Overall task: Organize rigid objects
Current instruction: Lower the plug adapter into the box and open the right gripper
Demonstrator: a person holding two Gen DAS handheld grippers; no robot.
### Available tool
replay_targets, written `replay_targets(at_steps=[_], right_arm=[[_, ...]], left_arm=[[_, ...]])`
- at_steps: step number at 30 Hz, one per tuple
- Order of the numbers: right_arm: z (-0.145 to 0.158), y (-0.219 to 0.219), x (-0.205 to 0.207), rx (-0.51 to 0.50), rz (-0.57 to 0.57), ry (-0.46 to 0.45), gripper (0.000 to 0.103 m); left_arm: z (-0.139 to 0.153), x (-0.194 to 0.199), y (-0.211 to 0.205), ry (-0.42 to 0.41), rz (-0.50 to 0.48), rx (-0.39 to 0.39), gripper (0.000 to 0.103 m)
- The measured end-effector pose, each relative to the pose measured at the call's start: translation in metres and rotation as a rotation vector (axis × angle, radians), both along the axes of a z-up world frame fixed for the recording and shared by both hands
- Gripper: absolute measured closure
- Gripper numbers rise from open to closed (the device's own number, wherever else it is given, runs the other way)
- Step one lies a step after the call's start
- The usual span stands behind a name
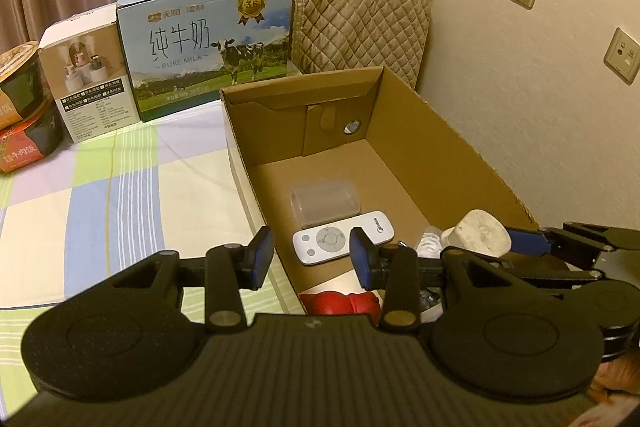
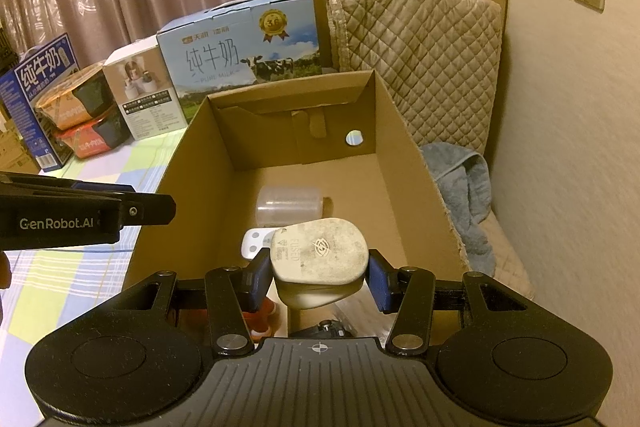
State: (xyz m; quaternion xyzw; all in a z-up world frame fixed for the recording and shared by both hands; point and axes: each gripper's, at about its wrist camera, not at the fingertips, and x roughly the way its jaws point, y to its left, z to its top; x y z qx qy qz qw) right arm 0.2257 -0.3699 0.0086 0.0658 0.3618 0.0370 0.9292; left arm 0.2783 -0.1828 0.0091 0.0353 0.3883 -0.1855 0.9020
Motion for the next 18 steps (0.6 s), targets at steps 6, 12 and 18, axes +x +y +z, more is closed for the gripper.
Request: replay_targets(at_steps=[6,12,18], right_arm=[[-0.003,-0.002,0.005,0.024,0.006,-0.004,0.056],[0.007,-0.012,-0.001,0.050,-0.033,-0.059,0.043],[0.015,-0.018,-0.016,0.054,-0.062,-0.048,0.041]], left_arm=[[0.003,0.001,0.003,-0.005,0.005,-0.005,0.063],[0.008,-0.005,0.007,-0.015,0.015,-0.011,0.059],[0.014,-0.018,0.013,-0.014,0.035,-0.010,0.054]])
